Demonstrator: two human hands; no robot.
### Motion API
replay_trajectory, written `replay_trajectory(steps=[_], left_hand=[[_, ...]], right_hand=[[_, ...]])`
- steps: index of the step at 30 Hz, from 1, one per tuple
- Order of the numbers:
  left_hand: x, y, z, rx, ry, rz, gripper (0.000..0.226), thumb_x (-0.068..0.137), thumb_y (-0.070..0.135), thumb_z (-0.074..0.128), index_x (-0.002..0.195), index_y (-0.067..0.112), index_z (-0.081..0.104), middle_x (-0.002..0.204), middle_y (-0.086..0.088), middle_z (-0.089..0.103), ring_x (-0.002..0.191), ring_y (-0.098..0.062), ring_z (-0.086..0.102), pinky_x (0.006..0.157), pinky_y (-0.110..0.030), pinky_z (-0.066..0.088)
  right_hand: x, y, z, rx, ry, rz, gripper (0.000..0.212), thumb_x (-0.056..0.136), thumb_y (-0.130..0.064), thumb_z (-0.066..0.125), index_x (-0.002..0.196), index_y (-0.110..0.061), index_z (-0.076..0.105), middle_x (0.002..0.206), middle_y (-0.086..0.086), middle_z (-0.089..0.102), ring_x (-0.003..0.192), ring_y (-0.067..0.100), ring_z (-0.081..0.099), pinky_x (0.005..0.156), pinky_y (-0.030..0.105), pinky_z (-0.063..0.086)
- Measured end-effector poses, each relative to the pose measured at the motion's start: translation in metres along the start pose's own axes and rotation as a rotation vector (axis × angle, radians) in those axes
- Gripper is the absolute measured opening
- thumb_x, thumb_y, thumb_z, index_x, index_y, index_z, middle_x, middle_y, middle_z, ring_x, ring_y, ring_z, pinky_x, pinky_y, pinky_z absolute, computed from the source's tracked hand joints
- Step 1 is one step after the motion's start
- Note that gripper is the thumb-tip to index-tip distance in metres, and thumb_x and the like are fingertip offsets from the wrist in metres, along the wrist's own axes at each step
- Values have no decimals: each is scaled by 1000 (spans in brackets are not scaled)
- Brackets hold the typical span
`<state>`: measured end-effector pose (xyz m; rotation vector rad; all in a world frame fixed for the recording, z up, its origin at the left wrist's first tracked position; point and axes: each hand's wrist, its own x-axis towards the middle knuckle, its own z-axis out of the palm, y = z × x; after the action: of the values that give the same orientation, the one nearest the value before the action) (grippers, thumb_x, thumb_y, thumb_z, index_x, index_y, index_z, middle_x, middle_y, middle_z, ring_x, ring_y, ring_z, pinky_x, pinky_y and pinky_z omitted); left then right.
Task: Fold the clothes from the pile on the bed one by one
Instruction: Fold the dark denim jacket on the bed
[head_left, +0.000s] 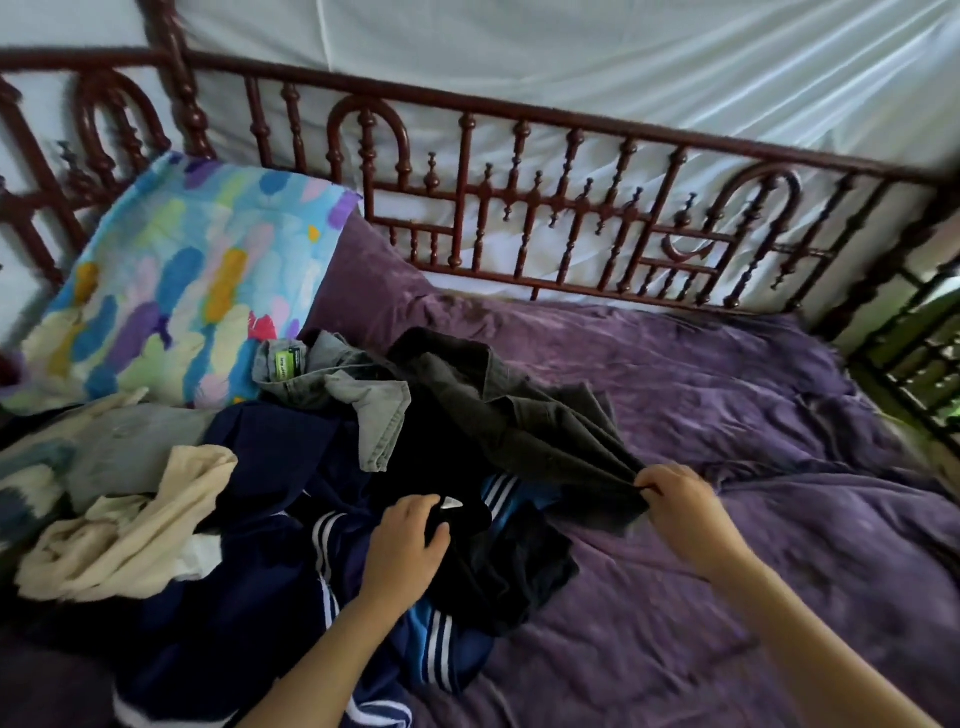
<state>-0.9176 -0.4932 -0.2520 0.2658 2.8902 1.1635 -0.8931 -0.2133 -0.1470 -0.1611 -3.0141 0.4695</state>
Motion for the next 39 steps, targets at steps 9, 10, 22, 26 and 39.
replay_trajectory(steps=[9, 10, 22, 26, 39], left_hand=[[-30, 66, 52, -11, -153, 224, 47, 96, 32, 48, 140, 15, 39, 140, 1, 42, 129, -14, 38, 103, -22, 33], [-36, 73, 62, -4, -176, 241, 48, 96, 32, 47, 141, 16, 38, 141, 2, 41, 130, -13, 37, 104, -22, 33], [-89, 90, 135, 278, -328, 74, 51, 97, 36, 43, 143, 18, 32, 144, 2, 36, 130, -15, 36, 102, -26, 36], [-108, 118, 169, 327, -357, -48, 50, 97, 35, 44, 142, 18, 33, 143, 0, 37, 129, -18, 37, 101, -30, 38], [-134, 168, 211, 287, -265, -86, 48, 97, 34, 45, 141, 18, 36, 142, 1, 39, 129, -16, 38, 102, -28, 36]], right_hand=[[-120, 66, -97, -1, 406, 90, 21, 68, 21, 65, 78, 3, 67, 77, 15, 62, 75, 20, 52, 62, 18, 24], [-132, 82, -86, 0, 367, 131, 20, 68, 21, 66, 78, 3, 68, 77, 17, 63, 74, 23, 55, 62, 19, 24], [-219, 240, 59, 23, -304, 580, 21, 87, -13, 49, 75, -29, 45, 109, 6, 60, 107, 25, 56, 81, 29, 42], [-198, 270, 56, -28, -345, 444, 20, 88, -13, 46, 100, -21, 60, 113, 2, 58, 109, 23, 54, 81, 27, 43], [-196, 413, -5, -231, -297, 543, 27, 90, -14, 45, 116, -16, 52, 121, 6, 53, 115, 26, 50, 88, 34, 41]])
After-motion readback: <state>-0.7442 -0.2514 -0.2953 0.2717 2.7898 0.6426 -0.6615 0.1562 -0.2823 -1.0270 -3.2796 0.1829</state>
